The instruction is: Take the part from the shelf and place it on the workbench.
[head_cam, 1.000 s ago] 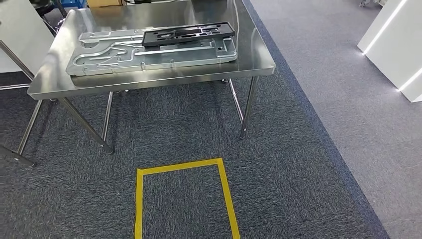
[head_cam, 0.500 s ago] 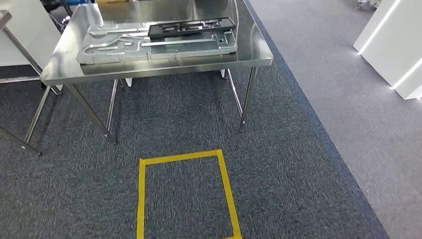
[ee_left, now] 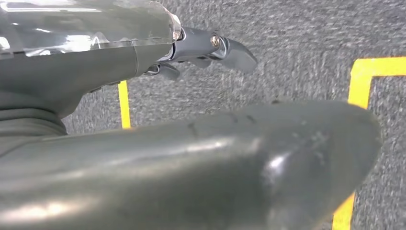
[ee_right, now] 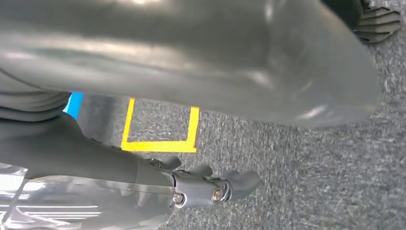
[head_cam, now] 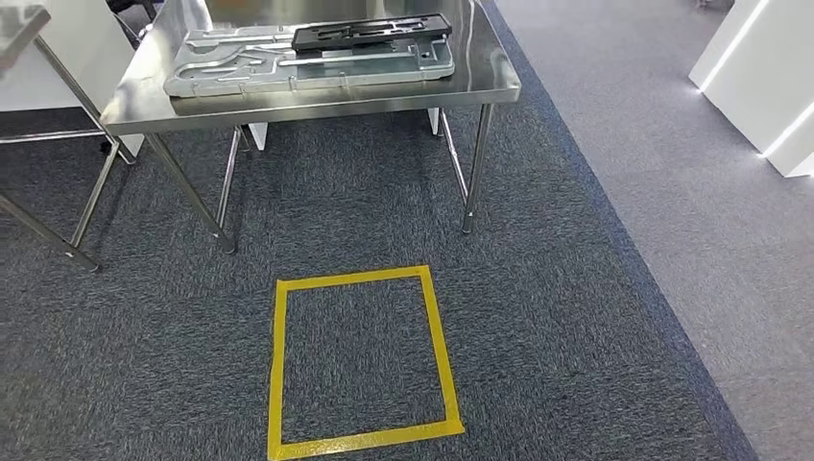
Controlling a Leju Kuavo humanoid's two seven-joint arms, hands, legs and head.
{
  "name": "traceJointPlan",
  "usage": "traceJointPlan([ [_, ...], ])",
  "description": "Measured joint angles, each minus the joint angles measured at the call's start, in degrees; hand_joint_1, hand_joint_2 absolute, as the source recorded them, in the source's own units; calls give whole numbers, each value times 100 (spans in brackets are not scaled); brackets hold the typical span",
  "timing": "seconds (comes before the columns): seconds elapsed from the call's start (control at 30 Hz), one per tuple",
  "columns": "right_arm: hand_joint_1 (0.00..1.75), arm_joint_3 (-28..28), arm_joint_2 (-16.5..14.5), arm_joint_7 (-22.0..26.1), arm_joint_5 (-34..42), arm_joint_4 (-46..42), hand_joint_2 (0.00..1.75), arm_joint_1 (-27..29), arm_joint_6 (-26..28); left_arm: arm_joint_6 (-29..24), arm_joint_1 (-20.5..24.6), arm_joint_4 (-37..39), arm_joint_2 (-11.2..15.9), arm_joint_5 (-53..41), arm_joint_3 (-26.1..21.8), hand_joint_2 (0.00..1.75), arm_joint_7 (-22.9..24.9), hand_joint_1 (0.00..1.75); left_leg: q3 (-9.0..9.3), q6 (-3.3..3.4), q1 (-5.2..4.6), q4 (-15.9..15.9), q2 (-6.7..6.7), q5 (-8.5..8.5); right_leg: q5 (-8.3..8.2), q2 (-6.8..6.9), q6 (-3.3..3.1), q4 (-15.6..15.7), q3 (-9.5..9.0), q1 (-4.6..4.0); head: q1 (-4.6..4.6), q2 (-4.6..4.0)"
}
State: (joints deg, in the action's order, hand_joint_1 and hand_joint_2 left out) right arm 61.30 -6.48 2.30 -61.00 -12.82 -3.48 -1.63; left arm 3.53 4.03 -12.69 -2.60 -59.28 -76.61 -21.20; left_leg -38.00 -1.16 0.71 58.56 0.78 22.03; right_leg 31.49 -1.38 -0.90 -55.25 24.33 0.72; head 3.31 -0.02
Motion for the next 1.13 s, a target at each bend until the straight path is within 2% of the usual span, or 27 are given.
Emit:
traceJointPlan([
  [0.03,0,1,8,-1,11,4,0,-2,-1,-8,-4,0,-1,-2,0,0,1,0,-67,-21,13,189,-8,237,-74,33,-51,4,74,4,0,0],
  [0.07,0,2,25,-1,17,7,0,0,-1,-11,-1,0,-2,-2,0,0,2,0,-149,-36,24,497,-23,566,-141,67,-86,-2,159,-6,1,0],
  [0.1,0,2,50,-2,19,8,0,6,-1,-13,2,0,-3,-2,0,0,2,0,-229,-55,30,884,-35,864,-210,87,-103,-11,258,-20,1,0],
  [0.13,0,3,80,-2,20,12,0,12,-1,-16,5,-1,-3,-2,0,0,2,0,-283,-71,33,1258,-40,1054,-273,108,-108,-19,358,-35,1,0],
  [0.17,0,3,113,-3,21,18,0,16,0,-23,6,-1,-3,-2,0,0,4,0,-292,-80,33,1558,-41,1067,-340,124,-108,-34,468,-48,1,0],
  [0.2,0,3,142,-3,22,25,0,18,1,-33,5,-1,-3,-2,0,0,8,0,-239,-77,33,1713,-41,919,-406,133,-104,-54,580,-60,1,0],
  [0.23,0,3,165,-4,22,32,0,17,3,-45,5,-1,-3,-2,0,0,15,0,-108,-60,32,1686,-41,691,-465,140,-98,-77,685,-70,1,0],
  [0.27,0,4,179,-10,23,39,0,16,6,-58,7,-1,-3,-1,0,0,26,0,121,-25,23,1474,-41,487,-525,143,-89,-106,785,-81,1,0],
  [0.3,0,4,187,-18,25,43,0,11,8,-74,13,-1,1,-1,0,0,40,0,451,27,8,1082,-41,444,-572,144,-78,-134,857,-90,1,0],
  [0.33,0,5,192,-29,26,48,0,8,10,-90,24,-1,5,0,0,0,55,0,828,80,-13,576,-43,537,-608,145,-62,-161,903,-99,1,0],
  [0.37,0,7,195,-41,27,53,0,5,14,-104,40,-1,9,3,0,0,69,0,1151,118,-37,101,-48,706,-644,150,-37,-184,932,-103,1,0],
  [0.4,0,8,197,-52,27,56,0,2,20,-115,57,-1,13,7,0,0,82,0,1363,144,-57,-236,-52,857,-678,157,-4,-196,946,-98,1,0],
  [0.43,0,10,200,-63,28,59,0,1,28,-122,68,-1,13,11,0,0,95,0,1450,158,-72,-420,-58,924,-715,162,32,-200,957,-91,1,0],
  [0.5,0,14,199,-79,28,58,0,-1,48,-127,65,-1,8,19,-1,0,114,0,1418,206,-53,-490,-83,861,-718,162,100,-254,1004,-72,0,0],
  [0.53,0,15,198,-85,28,59,0,-1,55,-128,58,-1,5,21,-1,0,120,0,1385,239,-40,-507,-100,806,-609,154,127,-387,1069,-65,-1,0],
  [0.57,0,16,194,-89,28,60,0,3,60,-128,51,-1,2,25,-2,0,121,0,1340,263,-26,-519,-117,751,-412,147,152,-651,1182,-56,-1,0],
  [0.63,0,18,168,-95,28,62,0,14,67,-128,39,-1,0,32,-2,0,123,0,1228,278,-35,-494,-136,682,59,138,199,-1415,1476,-31,-1,0],
  [0.67,0,19,150,-97,28,62,0,22,69,-128,31,-1,-1,33,-2,0,123,0,1173,269,-36,-473,-142,657,202,139,222,-1730,1574,-16,-1,0],
  [0.7,0,20,134,-97,28,63,0,28,73,-128,26,-1,-2,33,-2,0,124,0,1126,260,-33,-444,-148,641,231,141,242,-1858,1576,-2,-1,0],
  [0.73,0,21,124,-97,28,63,0,33,76,-128,23,-1,-4,34,-2,0,125,0,1084,247,-27,-404,-150,635,152,142,258,-1744,1456,15,-1,0],
  [0.8,0,23,121,-96,27,62,0,36,87,-128,26,-1,-10,41,-2,0,125,0,1020,205,-13,-298,-151,652,-130,146,276,-991,969,52,-1,0],
  [0.83,0,23,121,-92,25,62,0,34,92,-128,29,-1,-13,47,-3,0,125,0,983,174,-20,-233,-150,671,-228,142,257,-632,764,52,-1,0],
  [0.87,0,23,121,-87,23,62,0,32,97,-129,31,-1,-14,55,-3,0,125,0,952,140,-28,-183,-149,684,-268,137,225,-410,648,49,-1,0],
  [1.0,0,23,124,-75,6,63,0,31,99,-130,30,-1,-14,80,-4,0,121,0,883,23,-29,-108,-136,700,-299,142,57,-318,661,29,-1,0],
  [1.03,0,22,130,-77,-7,62,0,29,99,-128,28,-1,-15,87,-4,0,120,0,831,-4,-19,1,-128,780,-318,157,17,-299,667,34,0,0],
  [1.1,0,16,153,-92,-50,62,0,27,101,-125,27,-1,-16,97,-4,0,116,0,566,-47,-4,573,-118,1120,-348,201,-41,-279,687,36,1,0],
  [1.13,0,13,162,-98,-65,62,0,28,101,-123,28,-1,-17,99,-4,0,114,0,474,-57,-3,773,-117,1234,-352,210,-51,-278,696,33,1,0],
])
